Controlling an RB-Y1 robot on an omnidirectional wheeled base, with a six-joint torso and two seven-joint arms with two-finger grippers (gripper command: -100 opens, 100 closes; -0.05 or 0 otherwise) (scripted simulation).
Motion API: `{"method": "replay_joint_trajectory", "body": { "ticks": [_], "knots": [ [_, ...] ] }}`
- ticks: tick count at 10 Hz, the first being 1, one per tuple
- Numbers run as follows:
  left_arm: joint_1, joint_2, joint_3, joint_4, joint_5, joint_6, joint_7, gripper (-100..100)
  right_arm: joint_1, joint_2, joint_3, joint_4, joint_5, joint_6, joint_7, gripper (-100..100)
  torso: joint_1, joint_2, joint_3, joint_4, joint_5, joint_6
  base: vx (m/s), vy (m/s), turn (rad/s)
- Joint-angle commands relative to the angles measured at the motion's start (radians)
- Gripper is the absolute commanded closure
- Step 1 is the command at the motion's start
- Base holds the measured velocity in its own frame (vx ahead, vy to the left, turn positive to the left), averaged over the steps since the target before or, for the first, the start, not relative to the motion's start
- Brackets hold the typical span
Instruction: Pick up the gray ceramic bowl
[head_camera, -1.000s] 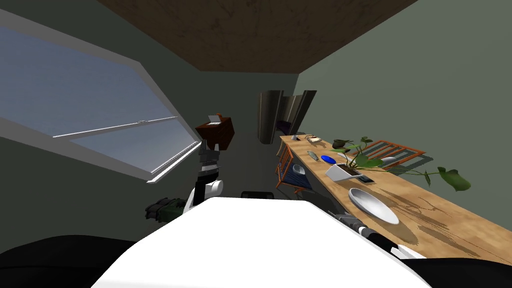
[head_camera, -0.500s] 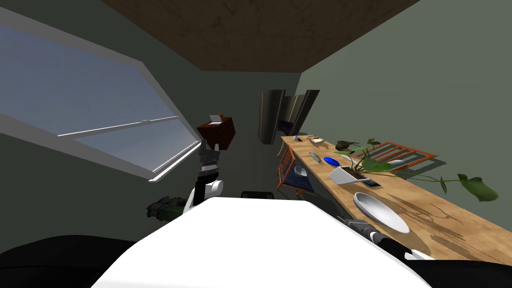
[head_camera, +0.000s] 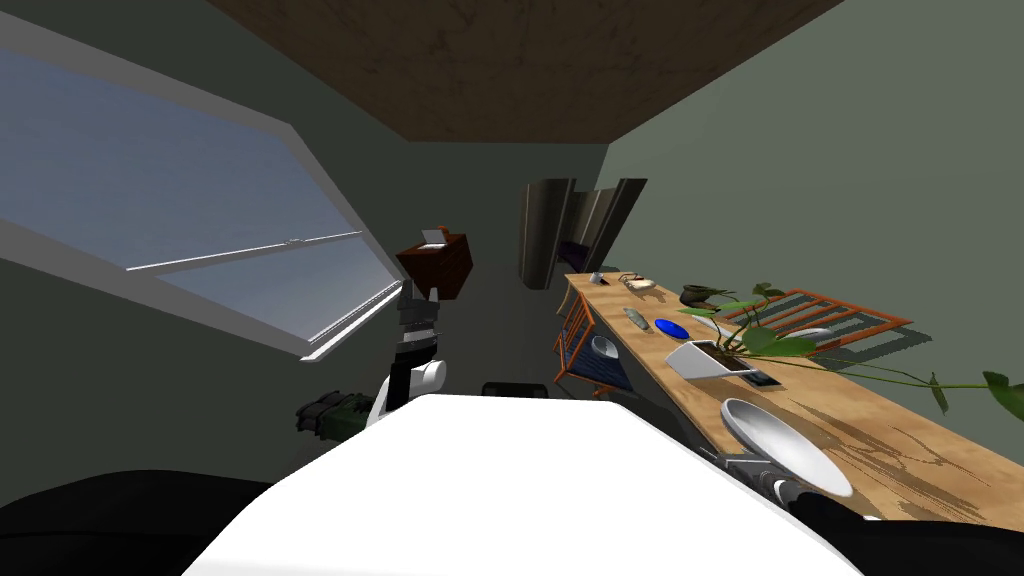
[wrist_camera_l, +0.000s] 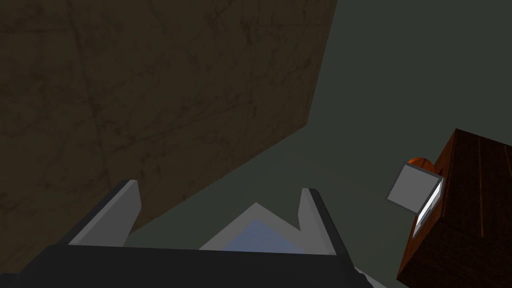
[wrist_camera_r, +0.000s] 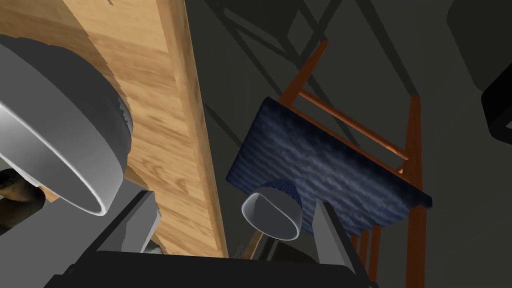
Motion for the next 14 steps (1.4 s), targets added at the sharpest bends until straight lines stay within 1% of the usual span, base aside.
{"method": "replay_joint_trajectory", "body": {
  "ticks": [1, 3, 4, 6, 7, 8, 9, 10, 12, 14],
  "knots": [
    [0.000, 0.000, 0.000, 0.000, 0.000, 0.000, 0.000, 0, -0.010, -0.018, 0.011, 0.048, 0.010, -0.009, 0.013, -100, 0.000, 0.000, 0.000, 0.000, 0.000, 0.000, 0.034, -0.019, 0.063],
    [0.000, 0.000, 0.000, 0.000, 0.000, 0.000, 0.000, 0, -0.025, -0.049, 0.035, 0.110, 0.025, -0.019, 0.024, -100, -0.002, -0.002, -0.001, 0.000, 0.000, 0.000, 0.071, -0.056, 0.084],
    [0.000, 0.000, 0.000, 0.000, 0.000, 0.000, 0.000, 0, -0.037, -0.061, 0.057, 0.155, 0.036, -0.028, 0.031, -100, -0.004, -0.003, -0.002, -0.001, 0.000, 0.000, 0.080, -0.137, 0.100],
    [0.000, 0.000, 0.000, 0.000, 0.000, 0.000, 0.000, 0, -0.037, -0.061, 0.057, 0.155, 0.036, -0.028, 0.031, -100, -0.008, -0.003, -0.002, -0.001, -0.002, 0.000, 0.048, -0.097, 0.026],
    [0.000, 0.000, 0.000, 0.000, 0.000, 0.000, 0.000, 0, -0.045, -0.057, 0.075, 0.183, 0.043, -0.035, 0.034, -100, -0.004, -0.001, -0.001, 0.000, -0.001, 0.000, 0.029, -0.082, 0.032],
    [0.000, 0.000, 0.000, 0.000, 0.000, 0.000, 0.000, 0, -0.041, -0.057, 0.067, 0.167, 0.040, -0.028, 0.031, -100, -0.005, 0.000, 0.000, 0.000, -0.001, 0.000, 0.015, -0.050, 0.017],
    [0.000, 0.000, 0.000, 0.000, 0.000, 0.000, 0.000, 0, -0.042, -0.057, 0.068, 0.170, 0.040, -0.030, 0.033, 0, -0.003, 0.000, 0.000, 0.000, -0.001, 0.000, 0.003, -0.008, 0.001],
    [0.000, 0.000, 0.000, 0.000, 0.000, 0.000, 0.000, 0, -0.034, -0.050, 0.081, 0.148, 0.024, 0.000, 0.030, -100, 0.000, 0.001, 0.001, 0.000, 0.000, 0.000, -0.013, -0.036, 0.074],
    [0.000, 0.000, 0.000, 0.000, 0.000, 0.000, 0.000, 0, -0.029, -0.045, 0.091, 0.133, 0.014, 0.020, 0.029, -100, -0.002, 0.003, 0.002, 0.001, -0.001, 0.000, -0.020, -0.045, 0.057],
    [0.000, 0.000, 0.000, 0.000, 0.000, 0.000, 0.000, 0, -0.018, -0.035, 0.109, 0.104, -0.008, 0.059, 0.026, -100, -0.002, 0.003, 0.002, 0.001, -0.001, 0.000, -0.020, -0.047, 0.056]
  ]
}}
